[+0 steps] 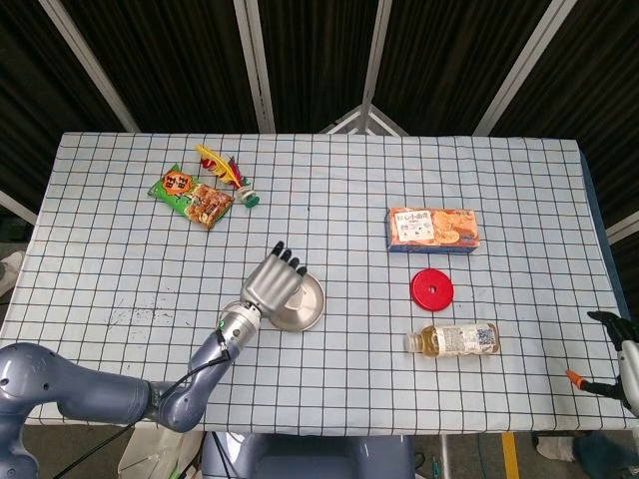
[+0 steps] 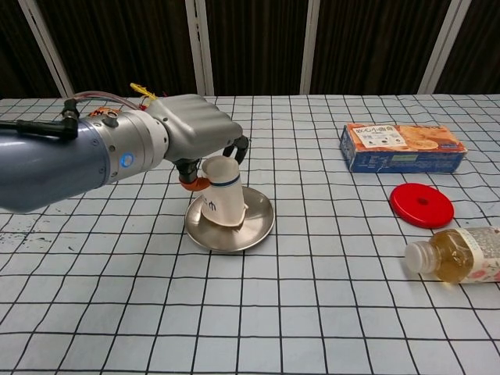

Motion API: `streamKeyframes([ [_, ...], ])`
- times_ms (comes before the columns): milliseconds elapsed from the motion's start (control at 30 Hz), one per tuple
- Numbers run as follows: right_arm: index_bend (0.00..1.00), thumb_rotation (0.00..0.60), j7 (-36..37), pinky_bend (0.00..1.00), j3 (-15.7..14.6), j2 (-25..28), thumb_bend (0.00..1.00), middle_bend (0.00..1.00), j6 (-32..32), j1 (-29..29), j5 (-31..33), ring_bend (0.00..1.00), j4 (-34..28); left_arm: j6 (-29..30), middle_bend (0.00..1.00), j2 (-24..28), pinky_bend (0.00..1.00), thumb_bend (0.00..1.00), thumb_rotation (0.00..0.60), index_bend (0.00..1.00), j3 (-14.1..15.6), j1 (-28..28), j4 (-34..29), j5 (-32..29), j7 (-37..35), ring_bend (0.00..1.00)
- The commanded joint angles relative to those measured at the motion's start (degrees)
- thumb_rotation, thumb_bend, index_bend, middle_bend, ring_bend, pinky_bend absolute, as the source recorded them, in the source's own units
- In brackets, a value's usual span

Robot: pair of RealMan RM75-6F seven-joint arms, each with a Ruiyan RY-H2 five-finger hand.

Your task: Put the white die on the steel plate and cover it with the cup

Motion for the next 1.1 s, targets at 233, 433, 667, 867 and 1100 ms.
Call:
streamKeyframes([
  [233, 0.21, 0.6, -0.1, 0.01, 0.2, 0.1, 0.1, 0.19, -0.7, 0.4, 0.5, 0.15, -0.2, -1.5, 0.26, -2.0, 0.15, 0.52, 0.6, 0.35, 0.1, 0.4, 2.1, 1.8, -2.1, 0.21],
  [433, 0.21, 0.6, 0.2, 0.01, 0.3, 0.3, 0.1, 0.19, -0.6, 0.3, 0.6, 0.15, -0.3, -2.0, 0.26, -3.8, 0.16, 0.52, 0.6, 0.35, 0.8, 0.9, 5.7, 8.4, -5.2, 0.21],
  [667, 0.21, 0.6, 0.3, 0.01, 0.2, 0.3, 0.1, 0.19, -0.7, 0.2, 0.5, 0.15, -0.4, -5.1, 0.28, -3.6, 0.16, 0.52, 0.6, 0.36, -0.2, 2.4, 4.3, 9.2, -11.5, 0.21],
  [867, 0.21, 0.6, 0.5, 0.01, 0.0, 0.5, 0.1, 0.19, -0.7, 0.2, 0.3, 0.15, -0.3, -8.8, 0.28, -0.8, 0.16, 0.52, 0.6, 0.36, -2.0, 2.9, 0.1, 5.2, -15.2, 0.21],
  [1100, 0.21, 0.6, 0.6, 0.01, -0.2, 0.6, 0.1, 0.19, -0.6, -0.1, 0.2, 0.15, -0.3, -11.3, 0.28, 2.5, 0.16, 0.52, 0.6, 0.36, -2.5, 3.1, -4.0, -0.9, -17.2, 0.21],
])
